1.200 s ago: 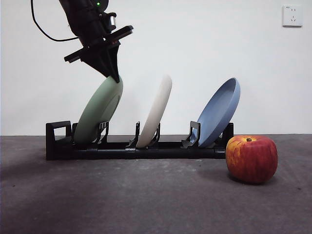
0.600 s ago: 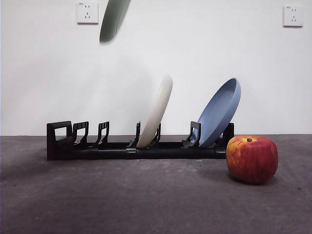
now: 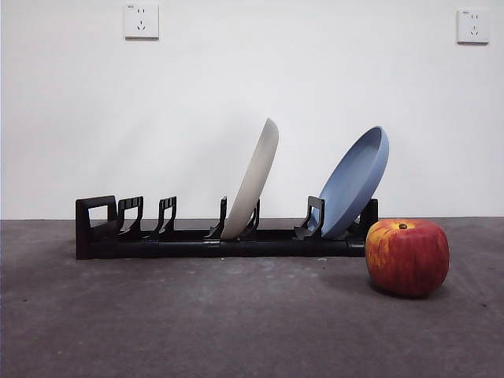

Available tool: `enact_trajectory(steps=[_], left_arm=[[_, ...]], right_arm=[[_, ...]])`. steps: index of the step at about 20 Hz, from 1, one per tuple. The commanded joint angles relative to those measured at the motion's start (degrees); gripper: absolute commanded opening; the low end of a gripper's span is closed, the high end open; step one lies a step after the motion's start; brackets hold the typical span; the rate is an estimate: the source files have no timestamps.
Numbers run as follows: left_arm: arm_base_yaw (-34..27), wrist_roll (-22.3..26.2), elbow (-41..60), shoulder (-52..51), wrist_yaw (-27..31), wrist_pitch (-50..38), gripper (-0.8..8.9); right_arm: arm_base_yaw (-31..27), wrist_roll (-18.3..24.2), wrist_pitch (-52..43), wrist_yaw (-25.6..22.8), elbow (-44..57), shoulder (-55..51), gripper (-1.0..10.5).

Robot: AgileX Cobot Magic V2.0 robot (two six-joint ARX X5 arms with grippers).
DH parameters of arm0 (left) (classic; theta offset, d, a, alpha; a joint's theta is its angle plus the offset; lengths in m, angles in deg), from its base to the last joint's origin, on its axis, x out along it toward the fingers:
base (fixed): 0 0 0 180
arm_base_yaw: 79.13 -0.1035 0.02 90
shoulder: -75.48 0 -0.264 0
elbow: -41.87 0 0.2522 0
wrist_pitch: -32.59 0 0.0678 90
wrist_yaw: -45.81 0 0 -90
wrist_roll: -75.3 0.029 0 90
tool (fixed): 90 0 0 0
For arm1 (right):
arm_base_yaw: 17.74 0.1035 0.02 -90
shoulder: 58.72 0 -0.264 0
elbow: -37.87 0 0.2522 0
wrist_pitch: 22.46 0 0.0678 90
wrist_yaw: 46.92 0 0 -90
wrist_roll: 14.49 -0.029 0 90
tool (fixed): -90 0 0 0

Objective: Take the green plate from the plate rack,put the plate on the table,take the apple from the table,put the apple in the plate

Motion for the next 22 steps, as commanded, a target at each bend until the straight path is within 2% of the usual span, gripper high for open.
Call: enact_trajectory(steps=[1, 6, 11, 15, 22], left_arm=[[3.4, -2.9, 14.8, -5.1, 1.8, 0.5, -0.09], [6.1, -10.7, 35.1, -6.8, 1.9, 0.0, -0.09], [6.1, -13.0, 47.8, -2.6, 1.8, -12.7, -0.09], [6.5, -14.4, 49.1, 3.1, 1.4, -16.6, -0.09], [8.1, -14.3, 49.1, 11.7, -3.2, -20.2, -0.09]], right_arm=[[0.0, 0.3, 0.0, -0.2, -0.2, 0.2, 6.6], [0.0, 0.3, 0.3, -0.2, -0.2, 0.2, 6.6], [0.0, 0.3, 0.5, -0.2, -0.2, 0.2, 6.6], [0.0, 0.3, 1.2, -0.2, -0.2, 0.2, 6.6], [0.0, 0.3, 1.7, -0.2, -0.2, 0.2, 6.6]])
